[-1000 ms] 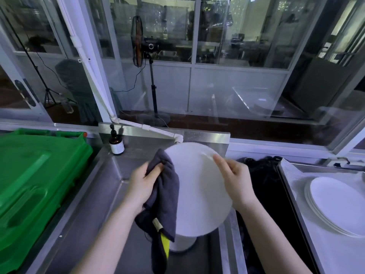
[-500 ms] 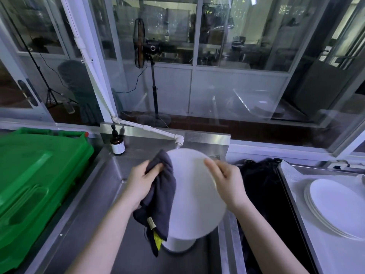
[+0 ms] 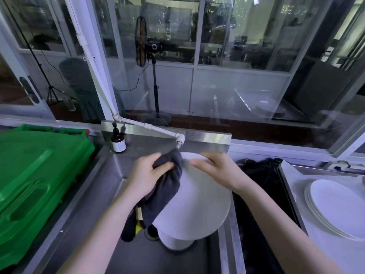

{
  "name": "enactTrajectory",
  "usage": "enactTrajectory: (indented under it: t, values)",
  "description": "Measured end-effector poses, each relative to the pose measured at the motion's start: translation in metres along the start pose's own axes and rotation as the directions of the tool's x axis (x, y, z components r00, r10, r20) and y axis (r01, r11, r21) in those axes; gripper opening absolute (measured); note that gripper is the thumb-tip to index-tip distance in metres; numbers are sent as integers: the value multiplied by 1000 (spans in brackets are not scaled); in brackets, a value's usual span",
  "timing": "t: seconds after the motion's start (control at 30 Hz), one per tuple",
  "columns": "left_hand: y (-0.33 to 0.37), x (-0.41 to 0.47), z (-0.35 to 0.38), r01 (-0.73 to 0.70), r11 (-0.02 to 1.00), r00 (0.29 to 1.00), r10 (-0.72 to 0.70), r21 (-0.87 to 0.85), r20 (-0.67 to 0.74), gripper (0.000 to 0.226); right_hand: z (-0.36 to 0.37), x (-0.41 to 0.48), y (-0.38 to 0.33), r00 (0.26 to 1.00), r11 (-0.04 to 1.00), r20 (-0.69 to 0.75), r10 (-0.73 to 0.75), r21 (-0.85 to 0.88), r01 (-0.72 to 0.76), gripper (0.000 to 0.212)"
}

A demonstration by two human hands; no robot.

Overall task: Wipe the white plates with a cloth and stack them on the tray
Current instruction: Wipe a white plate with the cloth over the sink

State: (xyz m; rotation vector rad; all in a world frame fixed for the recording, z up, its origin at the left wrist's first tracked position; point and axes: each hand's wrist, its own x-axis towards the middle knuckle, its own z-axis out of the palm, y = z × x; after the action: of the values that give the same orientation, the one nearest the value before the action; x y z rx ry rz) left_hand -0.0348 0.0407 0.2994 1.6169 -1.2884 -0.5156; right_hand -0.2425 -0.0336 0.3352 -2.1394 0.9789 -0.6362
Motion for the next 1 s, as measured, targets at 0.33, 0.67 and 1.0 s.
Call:
enactTrajectory:
  t: [0.33,0.67,1.0]
  values:
    - [-23,-26,20,279,849,879,-414,-449,-237,16,27,-17,15,863,841,-350,365,521,-144,38]
    - [-36,-4,-8,8,1000,987,-12,27,160,13,36,-10,-2,994,999,-94,-48,-18,46,56]
    - [-62,-21,-2,208,961,957,-238,-181,-165,18,35,-13,12,944,958,-280,176,270,-99,55]
